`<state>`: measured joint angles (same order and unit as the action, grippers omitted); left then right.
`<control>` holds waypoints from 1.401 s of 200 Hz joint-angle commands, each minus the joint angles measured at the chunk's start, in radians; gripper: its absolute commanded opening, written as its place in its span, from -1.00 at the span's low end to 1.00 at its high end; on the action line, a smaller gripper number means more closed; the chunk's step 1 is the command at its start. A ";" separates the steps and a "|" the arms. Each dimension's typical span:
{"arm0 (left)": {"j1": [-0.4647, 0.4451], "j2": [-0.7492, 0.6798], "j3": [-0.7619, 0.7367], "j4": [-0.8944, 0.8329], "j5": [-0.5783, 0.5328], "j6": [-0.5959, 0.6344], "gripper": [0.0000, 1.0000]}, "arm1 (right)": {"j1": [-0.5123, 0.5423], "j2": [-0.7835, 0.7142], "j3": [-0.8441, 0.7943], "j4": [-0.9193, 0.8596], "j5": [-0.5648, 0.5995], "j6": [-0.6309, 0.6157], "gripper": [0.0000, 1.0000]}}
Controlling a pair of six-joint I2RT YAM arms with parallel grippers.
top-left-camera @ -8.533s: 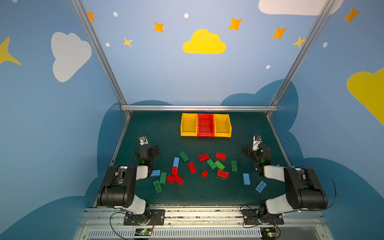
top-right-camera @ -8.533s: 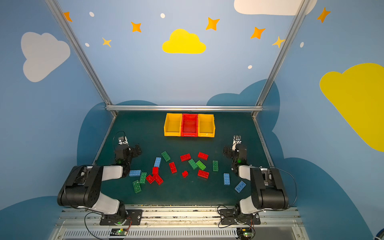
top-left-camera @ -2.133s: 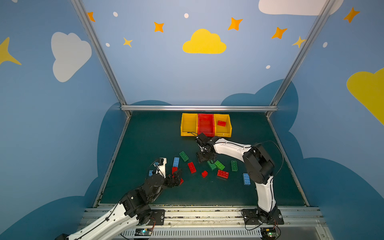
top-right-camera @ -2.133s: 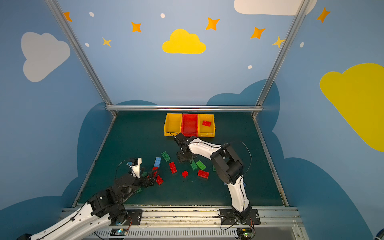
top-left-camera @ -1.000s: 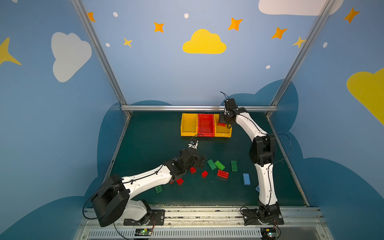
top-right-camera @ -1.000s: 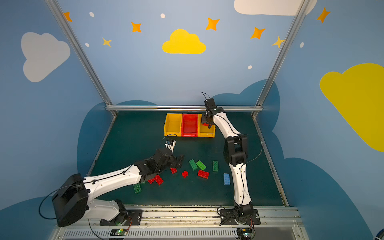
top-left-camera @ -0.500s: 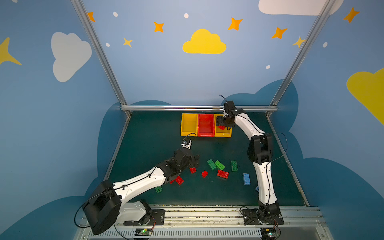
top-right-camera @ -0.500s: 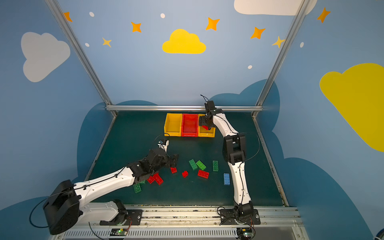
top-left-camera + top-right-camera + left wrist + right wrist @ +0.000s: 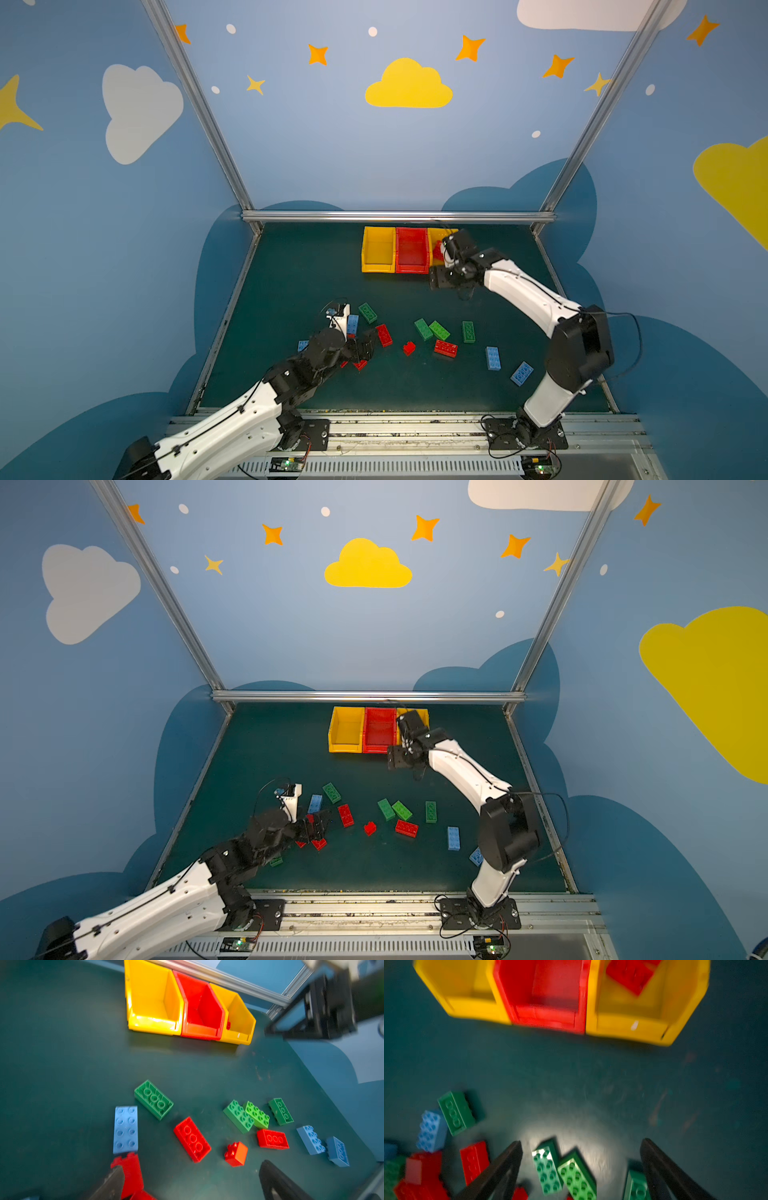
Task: Sort the legos into containers by color
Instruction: 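Return the right gripper to the bricks and grasp a red brick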
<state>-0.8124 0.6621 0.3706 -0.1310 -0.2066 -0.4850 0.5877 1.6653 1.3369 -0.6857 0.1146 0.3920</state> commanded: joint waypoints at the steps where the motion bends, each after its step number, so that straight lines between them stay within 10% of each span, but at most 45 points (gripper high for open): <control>1: -0.006 -0.094 -0.040 -0.063 0.030 -0.051 1.00 | 0.105 -0.109 -0.181 -0.033 0.151 0.176 0.76; 60: -0.014 -0.178 -0.068 -0.087 0.059 -0.073 1.00 | 0.269 -0.278 -0.453 -0.014 0.261 0.509 0.78; 201: -0.021 -0.263 -0.105 -0.118 0.032 -0.062 1.00 | 0.290 -0.119 -0.458 0.068 0.163 0.620 0.75; 280: -0.021 -0.233 -0.114 -0.086 0.025 -0.050 1.00 | 0.291 -0.053 -0.448 0.093 0.143 0.616 0.15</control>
<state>-0.8318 0.4248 0.2642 -0.2352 -0.1669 -0.5545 0.8742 1.5848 0.8650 -0.5953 0.2672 1.0058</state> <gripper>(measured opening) 0.998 0.622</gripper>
